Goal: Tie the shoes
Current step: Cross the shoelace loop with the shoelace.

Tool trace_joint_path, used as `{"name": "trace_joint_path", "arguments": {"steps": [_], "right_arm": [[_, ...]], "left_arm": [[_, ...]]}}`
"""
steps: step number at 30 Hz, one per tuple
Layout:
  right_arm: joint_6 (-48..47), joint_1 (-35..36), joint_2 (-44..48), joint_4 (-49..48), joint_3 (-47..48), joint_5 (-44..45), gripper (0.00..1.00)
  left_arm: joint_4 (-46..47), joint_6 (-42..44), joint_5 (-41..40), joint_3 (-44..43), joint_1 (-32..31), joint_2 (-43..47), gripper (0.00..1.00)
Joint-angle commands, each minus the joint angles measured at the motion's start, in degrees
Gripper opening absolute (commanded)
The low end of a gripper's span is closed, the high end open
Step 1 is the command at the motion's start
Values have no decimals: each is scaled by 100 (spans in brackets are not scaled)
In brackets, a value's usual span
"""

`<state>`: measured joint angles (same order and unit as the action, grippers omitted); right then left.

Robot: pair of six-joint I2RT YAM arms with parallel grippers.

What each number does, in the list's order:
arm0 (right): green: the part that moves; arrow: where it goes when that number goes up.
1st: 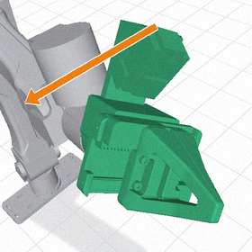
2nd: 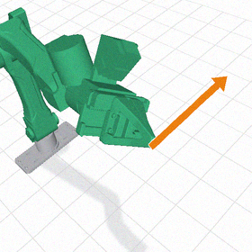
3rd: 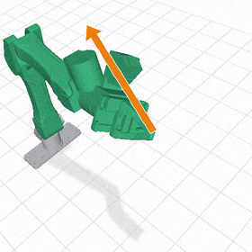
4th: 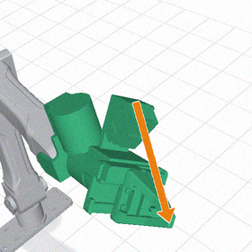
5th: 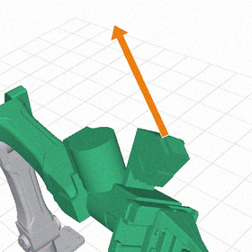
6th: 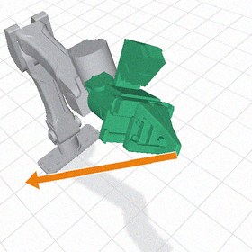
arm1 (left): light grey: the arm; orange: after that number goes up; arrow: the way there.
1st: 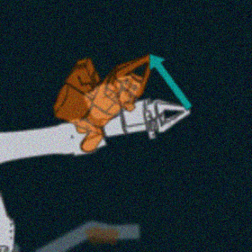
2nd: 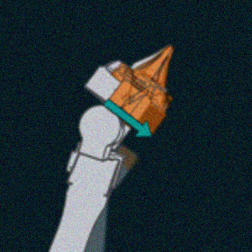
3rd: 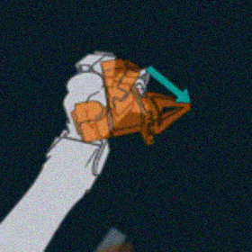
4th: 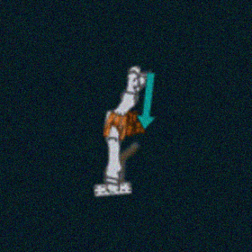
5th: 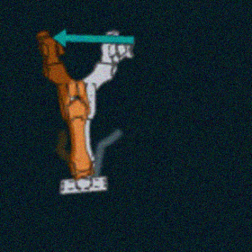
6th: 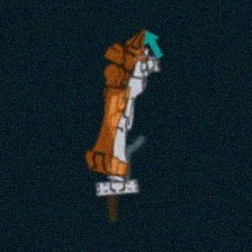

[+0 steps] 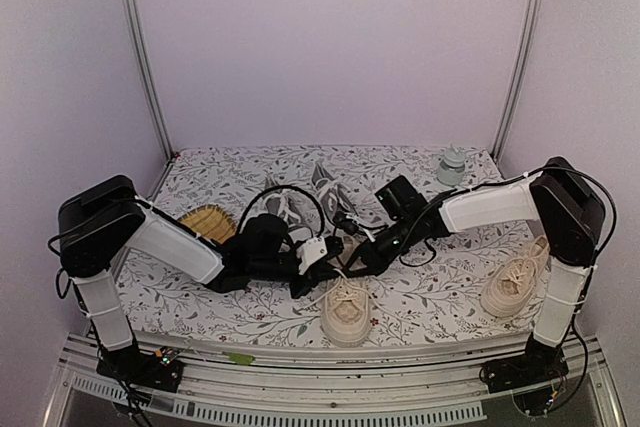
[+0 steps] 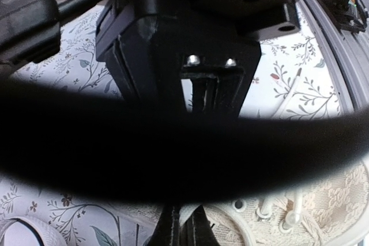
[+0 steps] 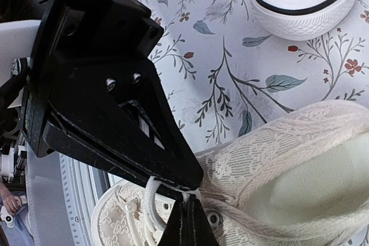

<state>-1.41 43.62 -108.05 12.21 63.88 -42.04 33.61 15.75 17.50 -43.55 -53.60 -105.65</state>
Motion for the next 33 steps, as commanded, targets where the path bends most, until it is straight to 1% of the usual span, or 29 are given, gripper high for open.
{"name": "trace_joint_path", "arguments": {"steps": [1,4,6,10,12,16,17,19,24,29,33], "right_arm": [[-101,45,412,-102,-17,434,1],[-84,-60,634,-76,-105,474,1],[-72,-101,737,-68,-153,496,1],[-99,-129,818,-3,-185,568,1],[-135,-149,832,49,-176,569,1],[-197,-169,839,142,-173,543,0],[-206,-168,848,165,-175,540,1],[-210,-169,864,181,-189,502,1],[-228,-168,912,195,-208,436,1],[-247,-169,949,224,-220,389,1],[-255,-169,964,246,-230,356,1]], "left_arm": [[567,-57,70,-42,-29,71,0],[525,-31,45,-22,-29,97,1],[478,-16,20,-33,-27,104,6],[336,4,6,-45,-29,174,13],[180,36,8,-48,-30,254,19],[-205,67,10,26,-21,492,36],[-291,87,21,75,-20,568,38],[-487,159,37,152,-19,694,40],[-879,365,-175,214,20,792,41],[-985,624,-829,65,72,654,45],[-1174,685,-860,-214,104,538,48]]}}
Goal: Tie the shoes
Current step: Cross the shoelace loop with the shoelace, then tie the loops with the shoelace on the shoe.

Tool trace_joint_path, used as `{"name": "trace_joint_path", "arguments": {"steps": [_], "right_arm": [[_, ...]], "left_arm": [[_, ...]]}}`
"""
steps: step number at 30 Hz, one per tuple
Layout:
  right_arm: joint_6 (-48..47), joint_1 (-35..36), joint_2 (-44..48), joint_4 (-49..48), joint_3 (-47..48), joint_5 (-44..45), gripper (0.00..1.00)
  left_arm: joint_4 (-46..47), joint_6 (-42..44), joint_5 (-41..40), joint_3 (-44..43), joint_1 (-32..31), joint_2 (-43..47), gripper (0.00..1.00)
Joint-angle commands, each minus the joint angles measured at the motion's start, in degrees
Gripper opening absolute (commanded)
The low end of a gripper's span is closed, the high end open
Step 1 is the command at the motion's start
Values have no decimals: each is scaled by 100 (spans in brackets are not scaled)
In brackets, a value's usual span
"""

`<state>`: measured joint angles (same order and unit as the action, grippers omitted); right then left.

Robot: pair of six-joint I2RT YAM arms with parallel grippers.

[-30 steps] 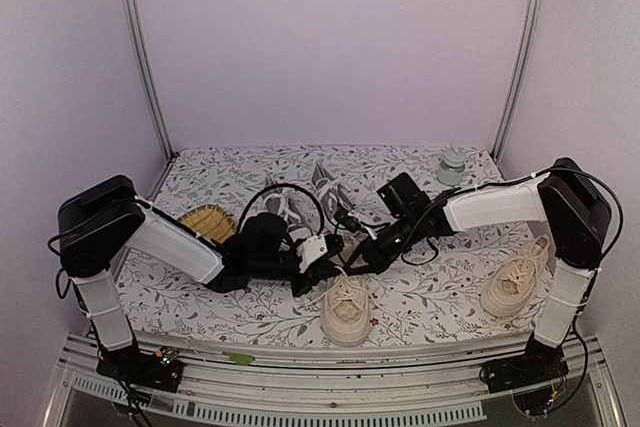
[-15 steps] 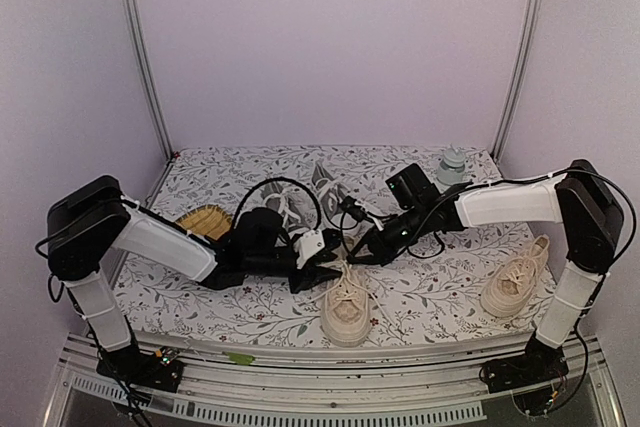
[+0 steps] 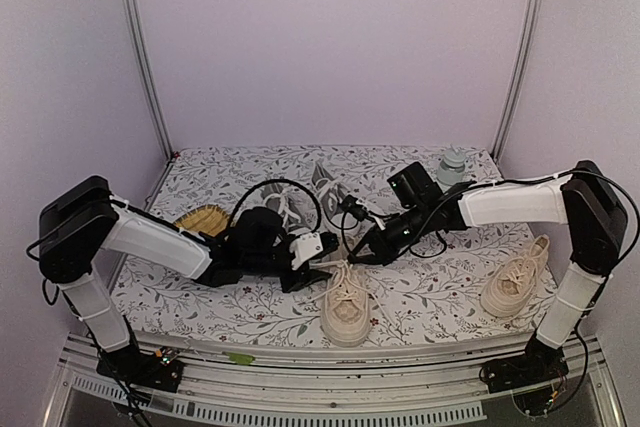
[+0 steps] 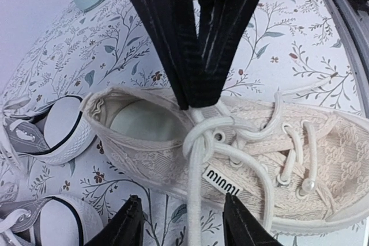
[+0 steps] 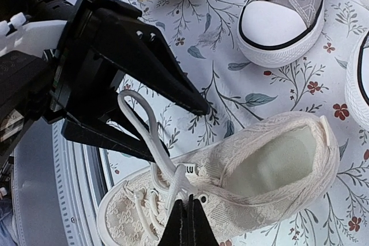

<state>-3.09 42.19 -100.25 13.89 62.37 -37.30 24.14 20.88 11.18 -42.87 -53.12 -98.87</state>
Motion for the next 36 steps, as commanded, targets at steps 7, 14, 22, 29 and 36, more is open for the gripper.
{"name": "trace_joint_path", "arguments": {"steps": [7,14,22,29,36], "right_arm": [[-106,-27,192,160,-99,50,1],[212,-198,512,200,-686,458,1],[520,-314,768,136,-1159,791,1],[606,-405,848,127,-1375,1000,1],[686,-446,875,55,-1501,1138,1]], "left_arm": [[-310,132,-79,-255,51,-117,0],[-443,-134,181,1,73,-124,0],[-684,-361,191,-4,68,-369,0],[-798,-407,20,95,91,-335,0],[-816,-387,-78,87,105,-443,0]]}}
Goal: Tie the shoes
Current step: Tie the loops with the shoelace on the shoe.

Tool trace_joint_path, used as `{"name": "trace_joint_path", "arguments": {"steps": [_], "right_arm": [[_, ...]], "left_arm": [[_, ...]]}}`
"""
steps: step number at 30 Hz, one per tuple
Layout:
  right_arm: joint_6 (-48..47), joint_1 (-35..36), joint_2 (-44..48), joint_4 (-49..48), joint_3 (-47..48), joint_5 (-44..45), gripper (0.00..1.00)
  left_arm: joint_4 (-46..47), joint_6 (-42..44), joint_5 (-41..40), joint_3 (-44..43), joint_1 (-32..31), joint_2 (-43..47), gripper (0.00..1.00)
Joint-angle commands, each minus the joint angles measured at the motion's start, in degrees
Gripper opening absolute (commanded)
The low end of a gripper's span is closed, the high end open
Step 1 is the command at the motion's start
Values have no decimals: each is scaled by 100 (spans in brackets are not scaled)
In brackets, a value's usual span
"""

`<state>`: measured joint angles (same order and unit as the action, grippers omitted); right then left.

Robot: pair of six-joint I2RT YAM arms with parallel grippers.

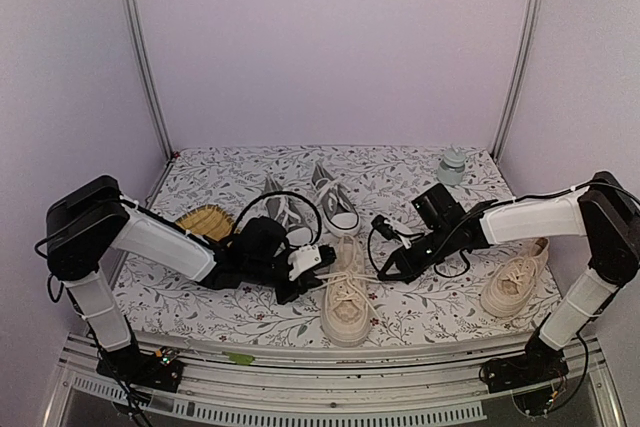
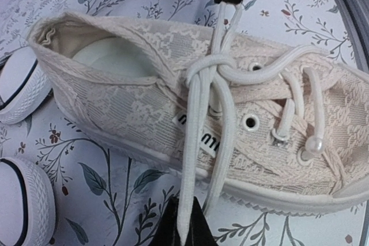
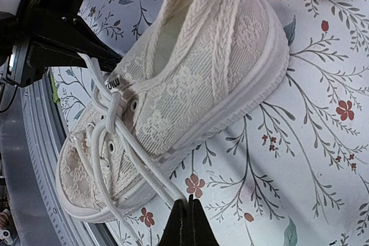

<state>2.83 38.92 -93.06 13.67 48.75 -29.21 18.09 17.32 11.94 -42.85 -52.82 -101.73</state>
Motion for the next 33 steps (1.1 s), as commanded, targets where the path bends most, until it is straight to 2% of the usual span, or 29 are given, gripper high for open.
{"name": "trace_joint_path", "arguments": {"steps": [1,5,16,20,21,22,23,24,26,30,33], "right_arm": [[101,-127,156,75,-140,347,1],[142,-172,169,92,-180,463,1],[270,-374,66,-184,-407,19,1],[124,-380,234,-363,-369,-614,1],[80,-389,374,-589,-401,-891,6],[52,-385,516,-773,-432,-1130,15],[53,-385,618,-947,-432,-1307,30],[106,-385,675,-1097,-406,-1347,37],[311,-370,607,-1331,-277,-1256,46],[635,-240,87,-1578,4,-1118,58],[518,-61,-342,-1430,342,-1123,61]], "left_arm": [[-209,-33,-176,75,86,-176,0],[-264,-47,-223,48,117,-258,0],[-185,-114,-79,66,130,-397,0],[-158,-67,-44,38,127,-323,0],[-122,-56,-41,33,129,-286,0],[-106,-48,-42,19,131,-274,0],[-106,-44,-45,-9,129,-269,0],[-116,-37,-58,-36,131,-273,0],[-138,-39,-56,-73,128,-277,0],[-155,-38,-55,-91,128,-265,0],[-158,-39,-63,-86,130,-232,0]]}}
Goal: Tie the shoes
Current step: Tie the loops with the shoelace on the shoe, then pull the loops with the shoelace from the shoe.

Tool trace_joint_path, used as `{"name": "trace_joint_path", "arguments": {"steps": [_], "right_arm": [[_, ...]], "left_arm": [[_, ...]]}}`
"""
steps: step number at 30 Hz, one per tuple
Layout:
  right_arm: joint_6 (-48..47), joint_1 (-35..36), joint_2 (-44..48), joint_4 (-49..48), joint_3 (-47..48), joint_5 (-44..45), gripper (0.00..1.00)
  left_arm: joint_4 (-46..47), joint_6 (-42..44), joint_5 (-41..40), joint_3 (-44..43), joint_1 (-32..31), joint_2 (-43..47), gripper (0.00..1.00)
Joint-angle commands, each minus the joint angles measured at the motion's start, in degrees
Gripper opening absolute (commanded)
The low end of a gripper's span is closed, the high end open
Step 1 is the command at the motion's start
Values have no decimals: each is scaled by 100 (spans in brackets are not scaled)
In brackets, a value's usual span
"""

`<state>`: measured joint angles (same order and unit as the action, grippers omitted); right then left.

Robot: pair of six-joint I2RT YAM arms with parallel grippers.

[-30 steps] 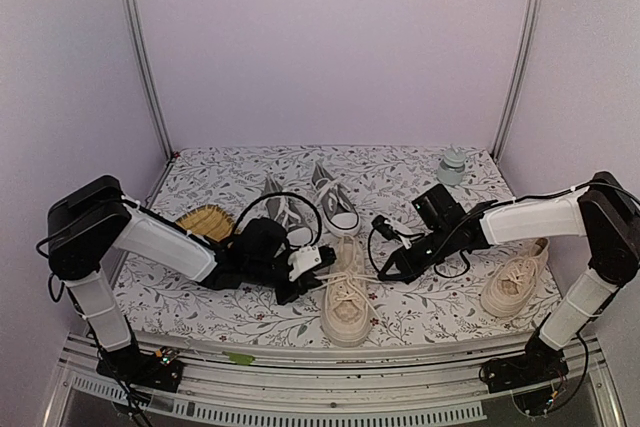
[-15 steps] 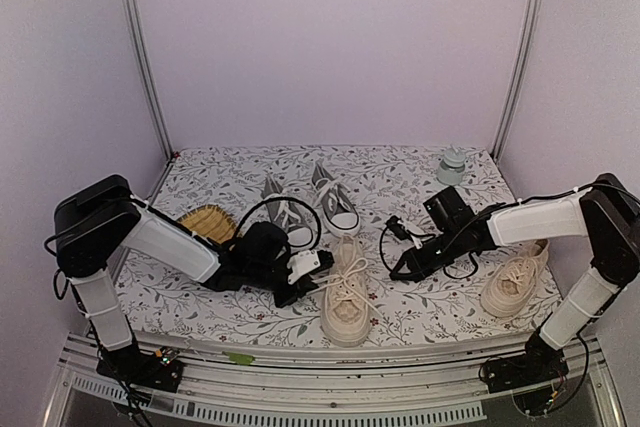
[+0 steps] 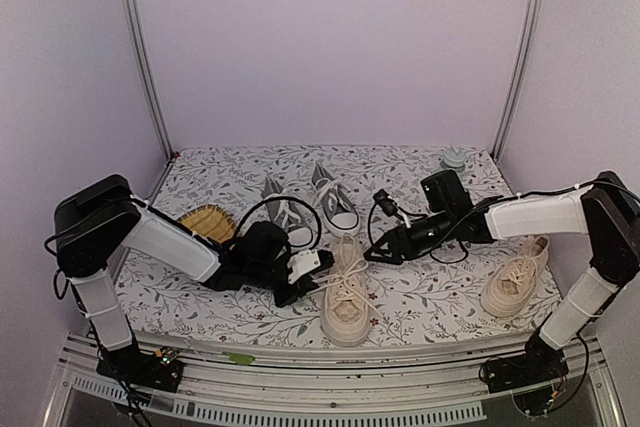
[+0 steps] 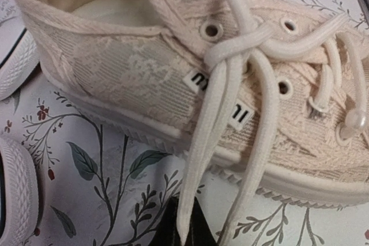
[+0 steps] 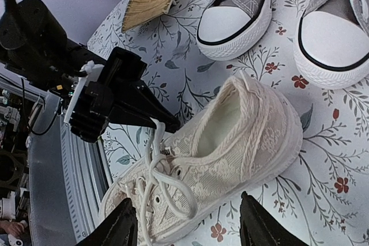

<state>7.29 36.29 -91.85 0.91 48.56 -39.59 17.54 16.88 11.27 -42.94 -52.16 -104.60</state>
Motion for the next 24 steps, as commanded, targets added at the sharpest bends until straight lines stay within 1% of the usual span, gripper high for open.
{"name": "trace_joint_path", "arguments": {"steps": [1,2,3,4,8,9,10,14,19,24], "right_arm": [[29,270,-573,-144,472,-156,61],[-5,325,-666,-132,562,-210,59],[-52,370,-735,-112,641,-237,55],[-70,394,-777,-95,693,-274,48],[-69,396,-681,-99,591,-173,10],[-76,396,-578,-65,538,-96,3],[-95,396,-506,7,490,-35,1],[-168,382,-202,373,231,216,1],[-73,200,100,500,-147,365,1],[-74,187,189,526,-345,446,1]], "left_arm": [[-102,12,24,-68,66,60,0],[-102,12,32,-62,58,63,0],[-102,12,23,-58,63,62,0],[-105,2,7,-57,60,56,0],[-110,15,-20,-53,62,78,0],[-105,9,-28,-50,56,83,0],[-95,3,-36,-44,58,92,0],[-77,3,-87,-27,65,96,0],[-92,13,-74,-23,72,21,0],[-94,0,-148,4,87,21,0]]}}
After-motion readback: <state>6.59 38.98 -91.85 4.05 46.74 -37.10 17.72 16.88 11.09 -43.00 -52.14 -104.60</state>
